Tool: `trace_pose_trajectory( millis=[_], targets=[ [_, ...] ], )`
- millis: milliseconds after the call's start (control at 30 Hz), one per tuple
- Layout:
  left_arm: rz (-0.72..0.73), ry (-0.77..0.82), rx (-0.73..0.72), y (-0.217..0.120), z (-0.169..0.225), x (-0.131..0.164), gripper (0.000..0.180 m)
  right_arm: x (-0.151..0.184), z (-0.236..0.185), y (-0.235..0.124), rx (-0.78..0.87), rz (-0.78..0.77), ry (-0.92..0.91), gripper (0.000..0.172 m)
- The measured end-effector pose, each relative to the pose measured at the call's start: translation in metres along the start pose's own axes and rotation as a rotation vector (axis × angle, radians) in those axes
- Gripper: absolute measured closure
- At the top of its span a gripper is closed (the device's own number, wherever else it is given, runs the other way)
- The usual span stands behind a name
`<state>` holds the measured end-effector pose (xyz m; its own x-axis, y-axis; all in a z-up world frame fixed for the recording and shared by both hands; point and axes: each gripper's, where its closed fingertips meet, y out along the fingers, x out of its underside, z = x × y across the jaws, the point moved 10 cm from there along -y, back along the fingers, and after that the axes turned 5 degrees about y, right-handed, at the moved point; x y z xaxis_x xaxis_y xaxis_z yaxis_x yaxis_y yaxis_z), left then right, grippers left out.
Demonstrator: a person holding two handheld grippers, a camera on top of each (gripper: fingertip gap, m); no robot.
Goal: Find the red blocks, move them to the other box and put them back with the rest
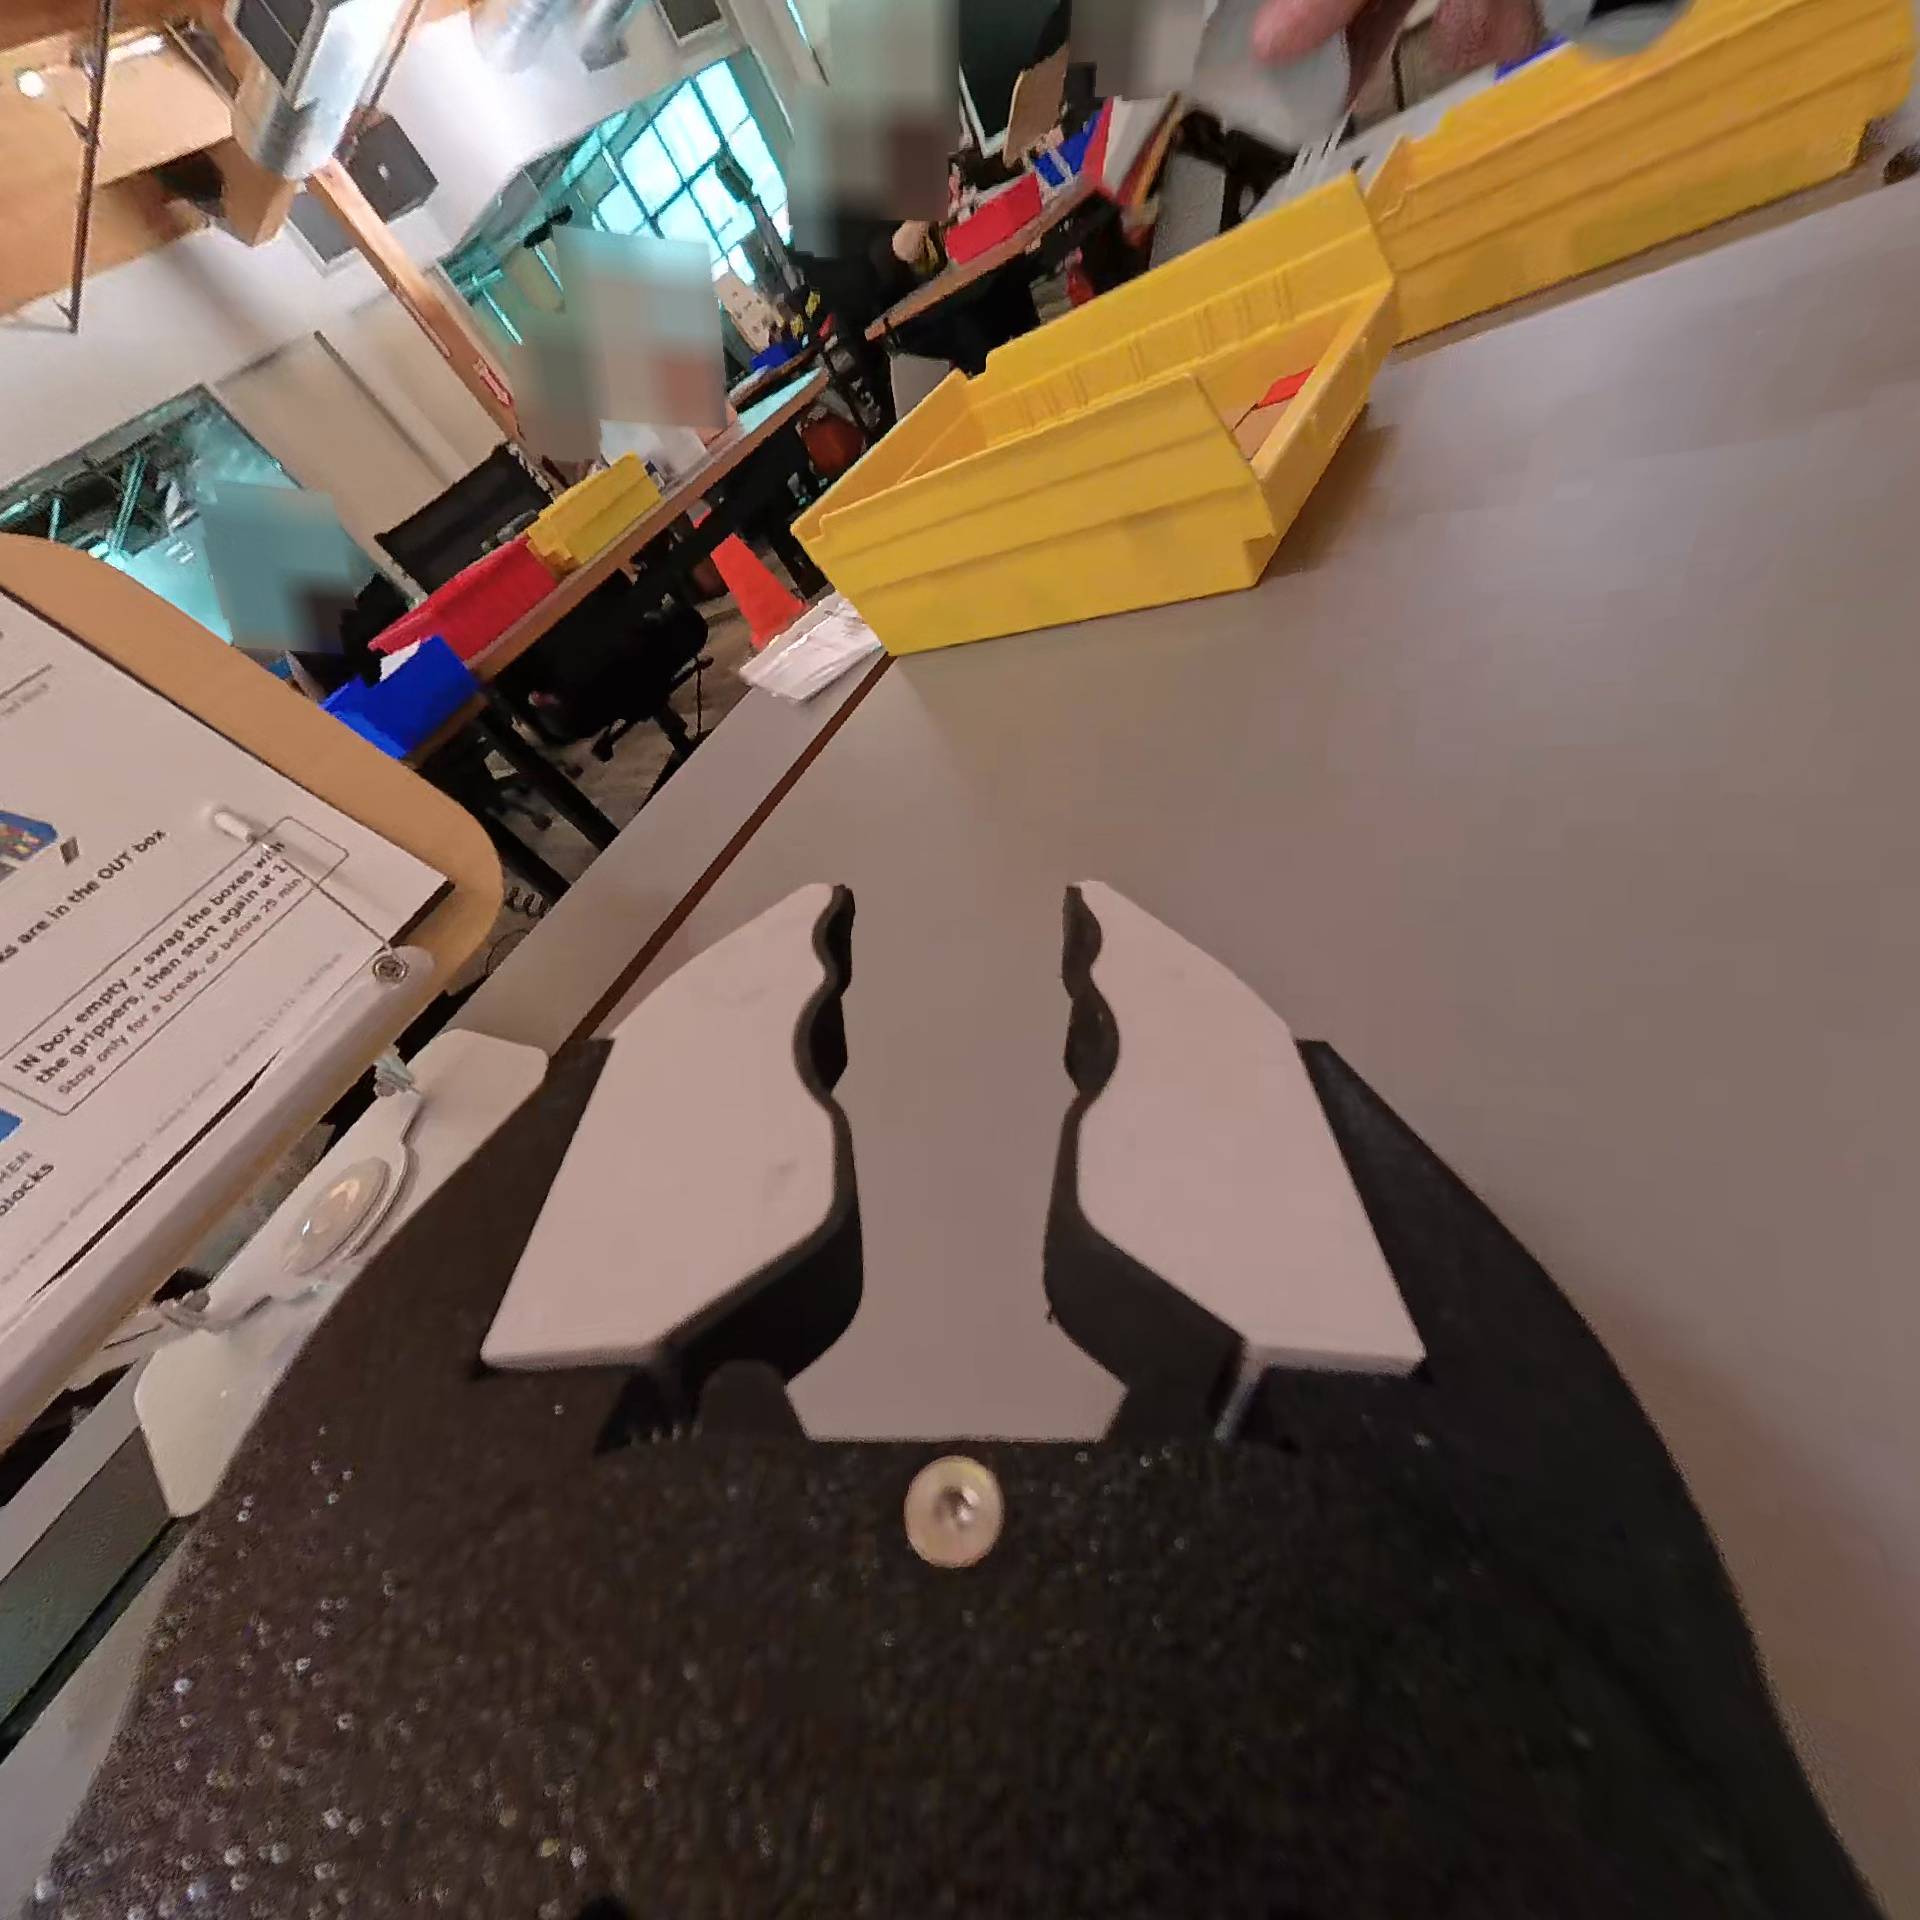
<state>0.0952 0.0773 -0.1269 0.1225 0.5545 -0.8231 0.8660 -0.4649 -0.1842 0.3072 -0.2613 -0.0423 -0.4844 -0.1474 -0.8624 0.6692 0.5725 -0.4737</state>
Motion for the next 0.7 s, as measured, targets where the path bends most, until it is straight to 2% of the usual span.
trace_pose_trajectory(
  millis=[100, 267, 400, 567, 600, 667, 700],
  targets=[
    [-0.083, -0.045, -0.018, 0.005, -0.001, 0.003, 0.142, -0.029, 0.05, 0.021, 0.18, -0.06, -0.039, 0.149],
    [-0.109, -0.044, -0.001, 0.009, 0.003, 0.011, 0.143, -0.054, 0.105, 0.083, 0.292, -0.203, -0.023, 0.149],
    [-0.115, -0.064, 0.0, 0.008, 0.0, 0.015, 0.144, -0.06, 0.127, 0.12, 0.319, -0.269, -0.003, 0.149],
    [-0.124, -0.105, 0.007, 0.009, -0.002, 0.021, 0.144, -0.064, 0.147, 0.147, 0.364, -0.311, 0.012, 0.149],
    [-0.125, -0.114, 0.01, 0.01, -0.002, 0.022, 0.144, -0.063, 0.15, 0.15, 0.358, -0.306, 0.012, 0.147],
    [-0.133, -0.128, 0.017, 0.011, -0.002, 0.024, 0.144, -0.061, 0.155, 0.151, 0.377, -0.286, 0.02, 0.129],
    [-0.137, -0.131, 0.02, 0.012, -0.002, 0.025, 0.143, -0.062, 0.156, 0.149, 0.378, -0.257, 0.024, 0.126]
  ],
)
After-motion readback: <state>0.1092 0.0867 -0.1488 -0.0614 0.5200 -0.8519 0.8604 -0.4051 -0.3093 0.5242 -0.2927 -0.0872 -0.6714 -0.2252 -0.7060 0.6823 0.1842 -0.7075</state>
